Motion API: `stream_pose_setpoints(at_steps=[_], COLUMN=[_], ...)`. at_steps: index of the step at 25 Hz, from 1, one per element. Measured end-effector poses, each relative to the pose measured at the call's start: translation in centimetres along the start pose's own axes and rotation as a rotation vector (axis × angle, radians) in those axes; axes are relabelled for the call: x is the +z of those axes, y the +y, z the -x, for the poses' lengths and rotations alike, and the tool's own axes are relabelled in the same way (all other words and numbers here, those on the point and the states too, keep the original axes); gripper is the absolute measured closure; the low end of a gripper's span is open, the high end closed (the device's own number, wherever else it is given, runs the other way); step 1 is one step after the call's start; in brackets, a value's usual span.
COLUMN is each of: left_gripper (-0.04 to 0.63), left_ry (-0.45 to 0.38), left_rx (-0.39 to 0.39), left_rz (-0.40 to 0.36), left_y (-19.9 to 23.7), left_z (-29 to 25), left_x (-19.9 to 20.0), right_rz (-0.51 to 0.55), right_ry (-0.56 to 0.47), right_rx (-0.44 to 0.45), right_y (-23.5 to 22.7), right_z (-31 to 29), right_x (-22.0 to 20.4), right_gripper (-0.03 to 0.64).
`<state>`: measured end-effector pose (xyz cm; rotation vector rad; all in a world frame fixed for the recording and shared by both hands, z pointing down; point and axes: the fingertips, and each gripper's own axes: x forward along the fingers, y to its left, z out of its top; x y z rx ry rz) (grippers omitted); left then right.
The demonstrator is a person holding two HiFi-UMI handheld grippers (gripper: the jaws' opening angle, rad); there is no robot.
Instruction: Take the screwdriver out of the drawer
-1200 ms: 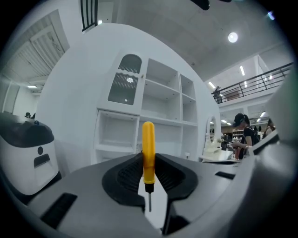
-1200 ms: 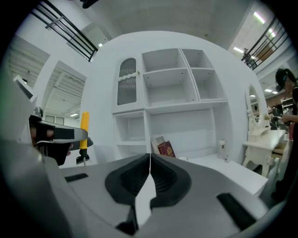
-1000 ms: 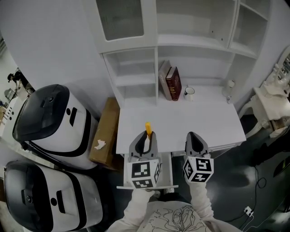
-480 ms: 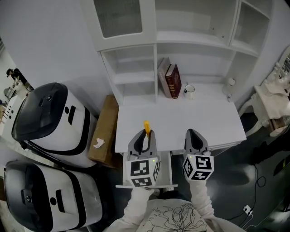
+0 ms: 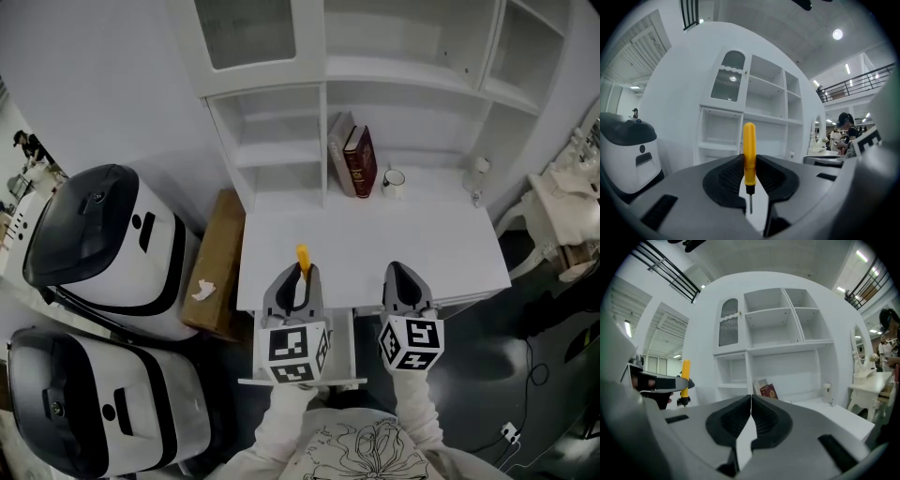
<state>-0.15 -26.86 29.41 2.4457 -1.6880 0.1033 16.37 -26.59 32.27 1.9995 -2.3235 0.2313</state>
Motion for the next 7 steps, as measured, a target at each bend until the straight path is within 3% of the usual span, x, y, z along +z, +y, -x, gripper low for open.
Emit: stream_pose_setpoints(at_steps=[7], left_gripper=[0.522], left_ry=[0.004], left_rx=[-0.004], left_rz=[-0.003], left_y=[0.27], left_z=[-0.13], left_x=[-0.4], right_rz=[-0.001], right_ry=[0.003], right_rx=[0.0], right_y=[0.18], right_z=[-0.13], right_x=[-0.41], right_gripper=[0.611])
